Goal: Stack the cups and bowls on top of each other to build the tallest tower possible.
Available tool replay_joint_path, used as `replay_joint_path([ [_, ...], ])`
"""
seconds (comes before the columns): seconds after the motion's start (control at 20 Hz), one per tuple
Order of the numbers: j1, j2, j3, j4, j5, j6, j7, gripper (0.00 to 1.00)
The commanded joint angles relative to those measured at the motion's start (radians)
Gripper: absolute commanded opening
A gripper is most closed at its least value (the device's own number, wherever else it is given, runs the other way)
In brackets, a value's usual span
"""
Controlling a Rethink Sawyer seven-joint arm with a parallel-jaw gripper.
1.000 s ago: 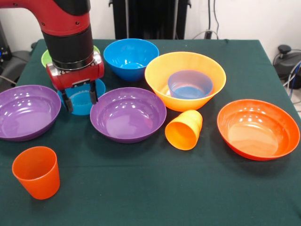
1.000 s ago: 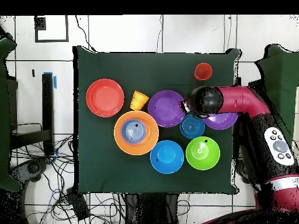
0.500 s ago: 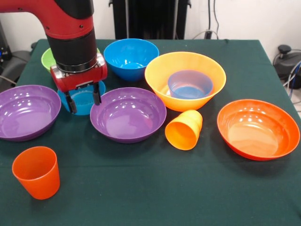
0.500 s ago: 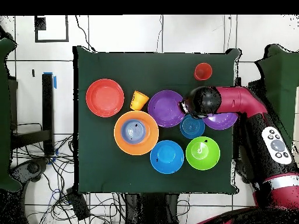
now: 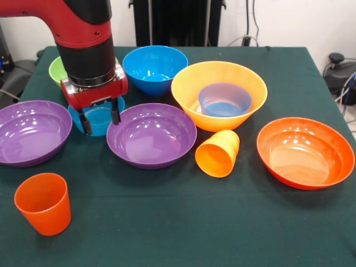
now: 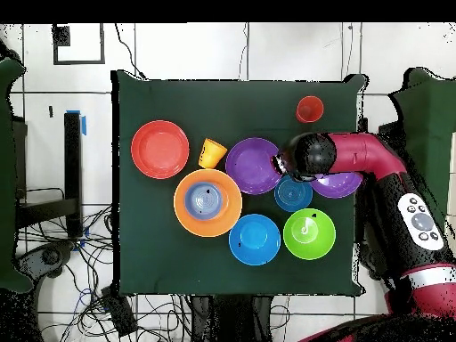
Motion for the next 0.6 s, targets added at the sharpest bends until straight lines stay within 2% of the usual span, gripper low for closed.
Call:
replay_joint_path([
  [0.05,0.015,0.086,-0.011,-0.013,-0.094,-0.046,-0.269,1.0],
  [0.25,0.018,0.128,-0.021,-0.043,-0.11,-0.061,-0.259,1.0],
  [0.6,0.031,0.14,-0.031,-0.057,-0.122,-0.06,-0.246,1.0],
])
